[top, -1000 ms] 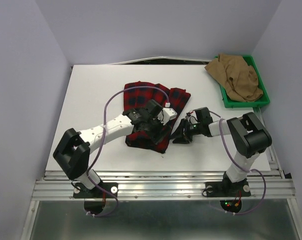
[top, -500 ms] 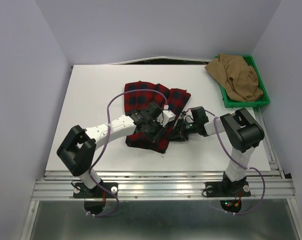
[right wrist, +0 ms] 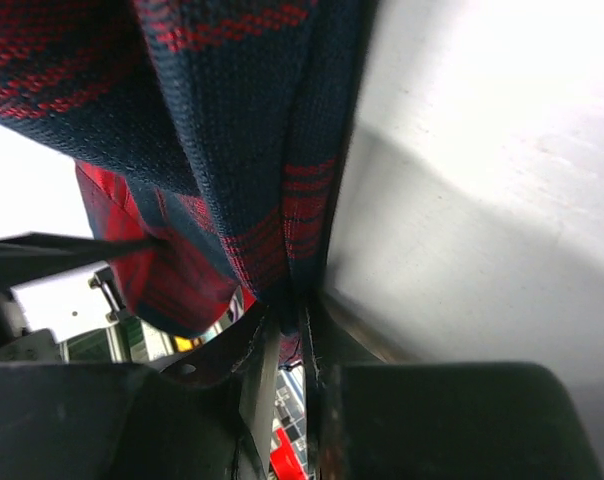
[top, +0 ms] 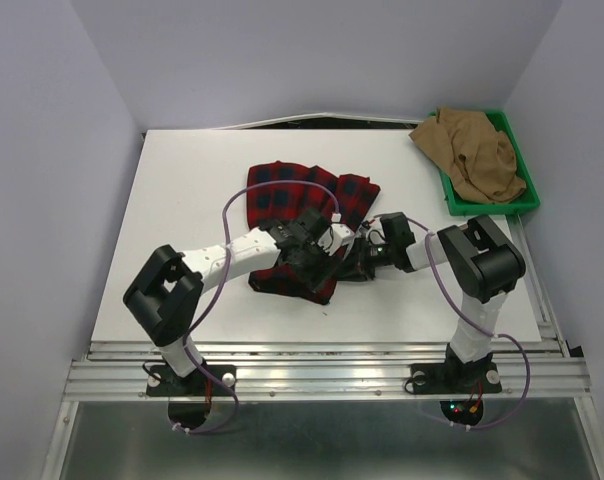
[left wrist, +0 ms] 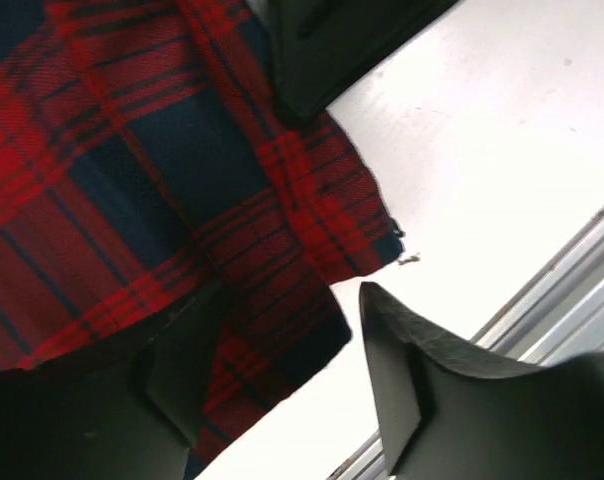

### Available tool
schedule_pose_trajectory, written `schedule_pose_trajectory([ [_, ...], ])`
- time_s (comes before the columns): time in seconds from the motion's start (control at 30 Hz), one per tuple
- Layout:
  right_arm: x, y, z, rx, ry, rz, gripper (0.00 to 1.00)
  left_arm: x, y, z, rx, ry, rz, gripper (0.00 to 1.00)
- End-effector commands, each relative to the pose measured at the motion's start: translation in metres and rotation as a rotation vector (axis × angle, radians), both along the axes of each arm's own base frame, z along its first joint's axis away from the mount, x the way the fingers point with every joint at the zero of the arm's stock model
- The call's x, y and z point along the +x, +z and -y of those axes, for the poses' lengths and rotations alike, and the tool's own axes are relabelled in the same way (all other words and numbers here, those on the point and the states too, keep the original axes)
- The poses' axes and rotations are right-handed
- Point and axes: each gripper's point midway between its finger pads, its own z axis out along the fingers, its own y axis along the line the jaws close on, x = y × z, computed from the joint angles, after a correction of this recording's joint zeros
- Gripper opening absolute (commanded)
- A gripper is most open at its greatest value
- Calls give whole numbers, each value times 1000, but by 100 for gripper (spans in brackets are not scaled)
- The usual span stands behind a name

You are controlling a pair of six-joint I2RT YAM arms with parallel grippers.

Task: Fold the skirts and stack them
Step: Fold the skirt

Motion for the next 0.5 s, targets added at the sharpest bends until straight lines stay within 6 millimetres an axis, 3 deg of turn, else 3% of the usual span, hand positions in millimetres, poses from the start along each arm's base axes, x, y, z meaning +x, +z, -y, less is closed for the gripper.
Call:
schedule_pose_trajectory([
  [0.0, -6, -16, 3, -64, -25, -66, 17, 19, 37, -4, 31, 42, 151, 72],
  [0.1, -7, -20, 2, -62, -22, -82, 16, 27, 33, -23, 141, 79, 239, 73],
  [0.23, -4, -22, 1, -54, -23, -80, 15, 18, 12, -31, 191, 45, 201, 73],
  [0.4, -3, -23, -1, -49, -23, -85, 14, 7, 2, -14, 129, -5, 124, 63],
  [0.47, -3, -24, 0, -49, -22, -86, 13, 6, -1, -10, 120, -16, 112, 53],
])
